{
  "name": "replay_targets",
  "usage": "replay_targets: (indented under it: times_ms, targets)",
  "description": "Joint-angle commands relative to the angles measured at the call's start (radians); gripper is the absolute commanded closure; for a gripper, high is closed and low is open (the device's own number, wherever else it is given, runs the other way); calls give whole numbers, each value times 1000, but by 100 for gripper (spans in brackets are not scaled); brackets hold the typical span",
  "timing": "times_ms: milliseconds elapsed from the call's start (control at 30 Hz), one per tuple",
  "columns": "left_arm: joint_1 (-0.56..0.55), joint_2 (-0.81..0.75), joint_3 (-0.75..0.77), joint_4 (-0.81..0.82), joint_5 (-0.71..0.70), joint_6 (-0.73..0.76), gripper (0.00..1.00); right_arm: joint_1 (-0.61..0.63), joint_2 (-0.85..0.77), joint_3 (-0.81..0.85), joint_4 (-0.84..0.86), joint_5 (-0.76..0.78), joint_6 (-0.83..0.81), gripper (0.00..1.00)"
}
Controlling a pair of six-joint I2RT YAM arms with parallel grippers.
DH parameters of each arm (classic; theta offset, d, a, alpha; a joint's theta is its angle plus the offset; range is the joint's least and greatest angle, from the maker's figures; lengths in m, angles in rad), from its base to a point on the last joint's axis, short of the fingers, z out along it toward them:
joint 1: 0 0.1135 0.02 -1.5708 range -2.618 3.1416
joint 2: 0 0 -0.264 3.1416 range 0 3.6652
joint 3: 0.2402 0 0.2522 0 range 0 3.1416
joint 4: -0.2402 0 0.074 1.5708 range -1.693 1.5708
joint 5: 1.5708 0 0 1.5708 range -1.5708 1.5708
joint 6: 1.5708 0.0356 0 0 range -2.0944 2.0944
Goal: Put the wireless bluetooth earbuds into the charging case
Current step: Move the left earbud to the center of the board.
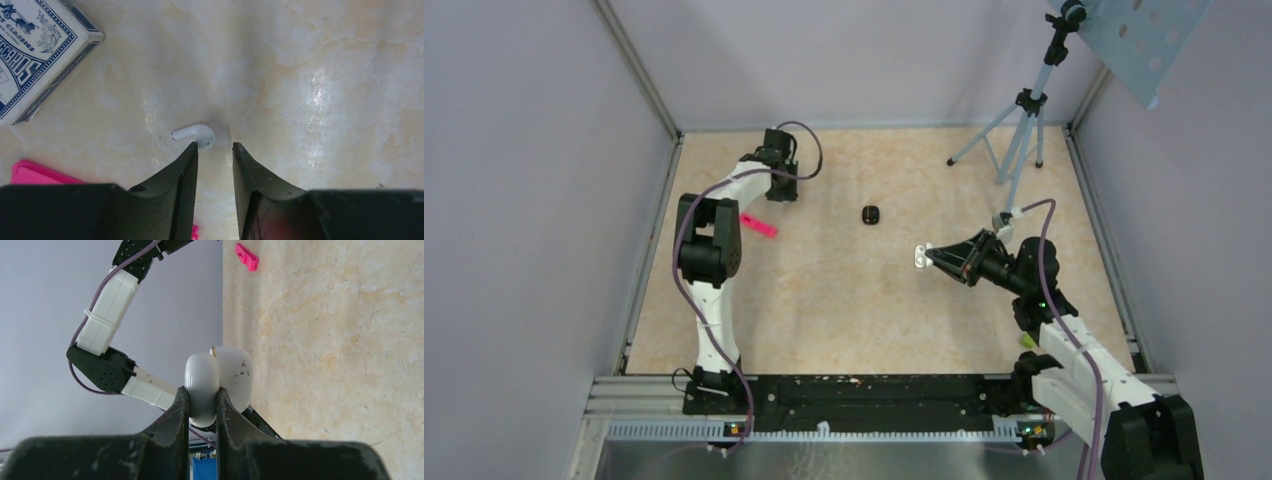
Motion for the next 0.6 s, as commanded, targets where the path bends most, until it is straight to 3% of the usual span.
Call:
replay_targets:
  times_ms: [0,233,333,567]
  targets:
    - [5,3,5,12,-12,10,63,14,-13,51,13,-3,-15,100]
    - [6,15,2,13,-8,9,63,12,-27,46,2,3,-17,100]
    - [6,24,10,11,-4,17,70,14,-26,47,2,-2,-18,100]
    - [6,24,16,-2,-2,12,73,13,-28,51,-10,-3,-23,100]
